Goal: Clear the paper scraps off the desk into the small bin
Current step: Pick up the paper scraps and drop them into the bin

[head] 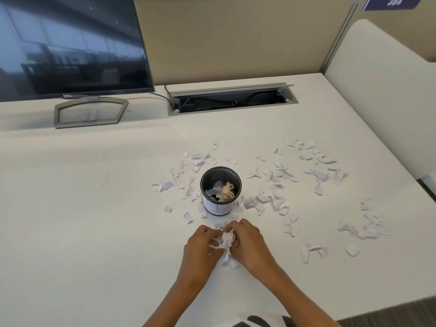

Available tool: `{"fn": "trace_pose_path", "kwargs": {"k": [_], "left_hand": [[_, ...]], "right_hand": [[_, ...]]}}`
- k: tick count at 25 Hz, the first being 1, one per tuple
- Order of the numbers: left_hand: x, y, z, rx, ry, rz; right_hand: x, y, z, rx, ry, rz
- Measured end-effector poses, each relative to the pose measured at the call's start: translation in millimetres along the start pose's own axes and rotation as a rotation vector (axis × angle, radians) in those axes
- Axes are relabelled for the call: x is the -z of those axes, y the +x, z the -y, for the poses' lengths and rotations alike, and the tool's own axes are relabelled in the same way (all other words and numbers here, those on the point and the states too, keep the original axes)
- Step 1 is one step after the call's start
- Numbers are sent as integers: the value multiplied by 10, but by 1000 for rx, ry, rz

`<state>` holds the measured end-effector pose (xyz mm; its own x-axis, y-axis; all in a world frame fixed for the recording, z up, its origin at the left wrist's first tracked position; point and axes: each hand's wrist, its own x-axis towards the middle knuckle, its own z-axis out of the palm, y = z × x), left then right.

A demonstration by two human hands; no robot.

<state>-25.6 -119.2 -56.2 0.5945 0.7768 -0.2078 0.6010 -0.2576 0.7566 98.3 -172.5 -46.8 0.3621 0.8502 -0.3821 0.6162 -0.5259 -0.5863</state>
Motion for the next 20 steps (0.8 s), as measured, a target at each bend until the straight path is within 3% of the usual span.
{"fn": "trace_pose_path", "kwargs": {"k": [5, 12, 17, 20], "left_hand": [[60, -20, -116, 39, -164, -78], [396, 39, -533, -207, -260, -204], [632, 302, -739, -256, -265, -300], [661, 401, -730, -266, -205, -317]], "right_hand": [[123, -63, 72, -33, 201, -82], [609, -181, 311, 141, 380, -245], [883, 85, 526, 248, 365, -319], [885, 259, 574, 235, 296, -279]]}}
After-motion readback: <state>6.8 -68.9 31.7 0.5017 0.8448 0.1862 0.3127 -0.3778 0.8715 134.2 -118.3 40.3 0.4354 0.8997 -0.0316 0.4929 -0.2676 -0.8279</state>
